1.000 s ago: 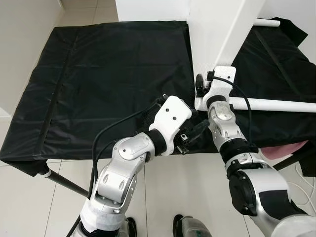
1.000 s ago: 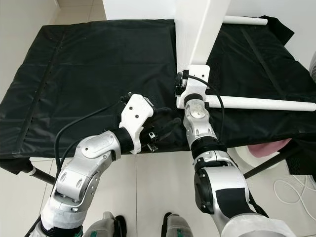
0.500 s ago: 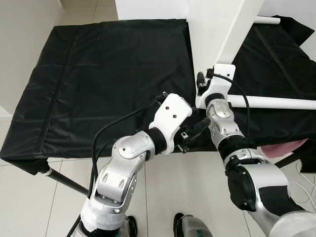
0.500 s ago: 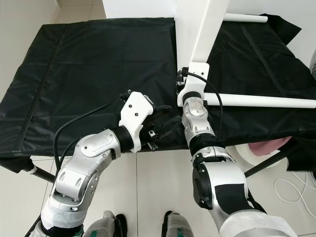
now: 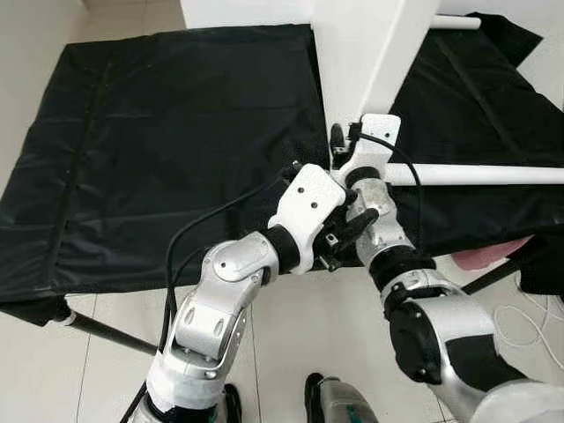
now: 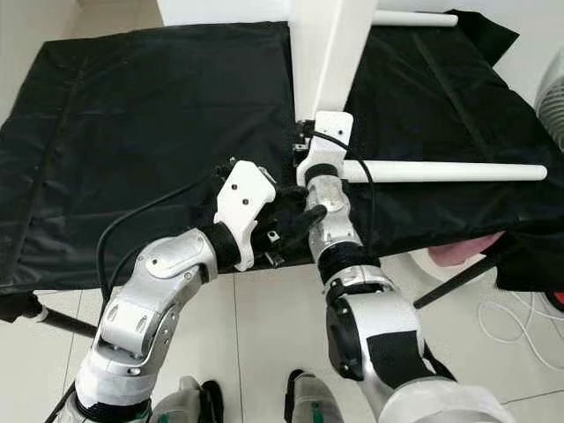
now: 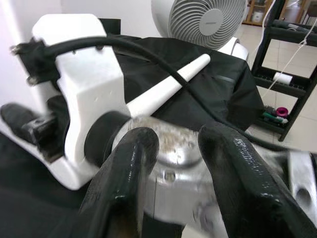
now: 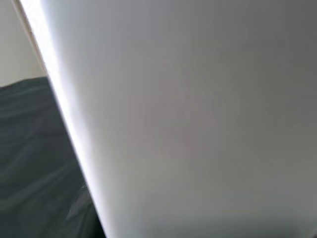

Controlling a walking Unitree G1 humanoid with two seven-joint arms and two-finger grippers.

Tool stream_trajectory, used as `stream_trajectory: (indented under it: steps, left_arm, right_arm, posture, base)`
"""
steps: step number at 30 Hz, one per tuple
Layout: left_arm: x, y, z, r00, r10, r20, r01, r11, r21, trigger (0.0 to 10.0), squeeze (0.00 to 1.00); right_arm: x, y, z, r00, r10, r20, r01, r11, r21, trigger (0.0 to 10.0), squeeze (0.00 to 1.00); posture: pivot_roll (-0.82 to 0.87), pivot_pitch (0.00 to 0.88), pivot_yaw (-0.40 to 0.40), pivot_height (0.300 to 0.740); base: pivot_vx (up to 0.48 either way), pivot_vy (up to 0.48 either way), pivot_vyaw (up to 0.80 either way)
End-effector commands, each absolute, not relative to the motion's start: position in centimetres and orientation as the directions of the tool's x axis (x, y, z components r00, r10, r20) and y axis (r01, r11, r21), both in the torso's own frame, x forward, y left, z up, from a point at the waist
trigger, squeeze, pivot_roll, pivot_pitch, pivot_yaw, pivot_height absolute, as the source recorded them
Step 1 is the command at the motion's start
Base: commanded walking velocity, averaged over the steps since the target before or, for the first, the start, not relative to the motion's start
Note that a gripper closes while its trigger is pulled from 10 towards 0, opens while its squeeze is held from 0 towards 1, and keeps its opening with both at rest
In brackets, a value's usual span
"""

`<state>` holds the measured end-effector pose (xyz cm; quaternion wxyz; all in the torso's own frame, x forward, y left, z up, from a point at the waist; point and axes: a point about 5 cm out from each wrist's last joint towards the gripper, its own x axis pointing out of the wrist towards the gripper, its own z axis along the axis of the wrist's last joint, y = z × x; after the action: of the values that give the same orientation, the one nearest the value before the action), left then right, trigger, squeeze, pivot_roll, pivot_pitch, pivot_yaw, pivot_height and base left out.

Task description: Building children table

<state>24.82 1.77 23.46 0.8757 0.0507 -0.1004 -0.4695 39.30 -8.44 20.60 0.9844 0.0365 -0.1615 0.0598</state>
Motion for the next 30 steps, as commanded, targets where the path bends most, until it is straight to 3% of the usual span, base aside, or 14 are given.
stream_trajectory:
  steps: [1, 14, 30]
  left_arm:
    - [25.0, 1.9, 23.8, 0.628, -0.762, 0.157, 0.745, 0.647, 0.16, 10.0, 0.0]
    - [25.0, 1.8, 23.8, 0.629, -0.761, 0.161, 0.744, 0.649, 0.158, 10.0, 0.0]
    - [24.6, 1.8, 24.9, 0.608, -0.769, 0.196, 0.754, 0.637, 0.157, 10.0, 0.0]
  right_arm:
    - [38.4, -4.7, 21.0, 0.885, 0.291, 0.362, -0.317, 0.948, 0.011, 10.0, 0.0]
    - [37.3, -1.3, 20.8, 0.86, 0.349, 0.371, -0.386, 0.922, 0.029, 10.0, 0.0]
    - [35.6, 3.8, 21.1, 0.906, 0.242, 0.347, -0.272, 0.962, 0.039, 10.0, 0.0]
  posture:
    - [0.02, 0.167, 0.059, 0.74]
    - [0.02, 0.16, 0.051, 0.74]
    - [0.03, 0.175, 0.05, 0.74]
  base:
    - [0.0, 0.0, 0.0]
    - [0.0, 0.0, 0.0]
    - [0.0, 0.0, 0.0]
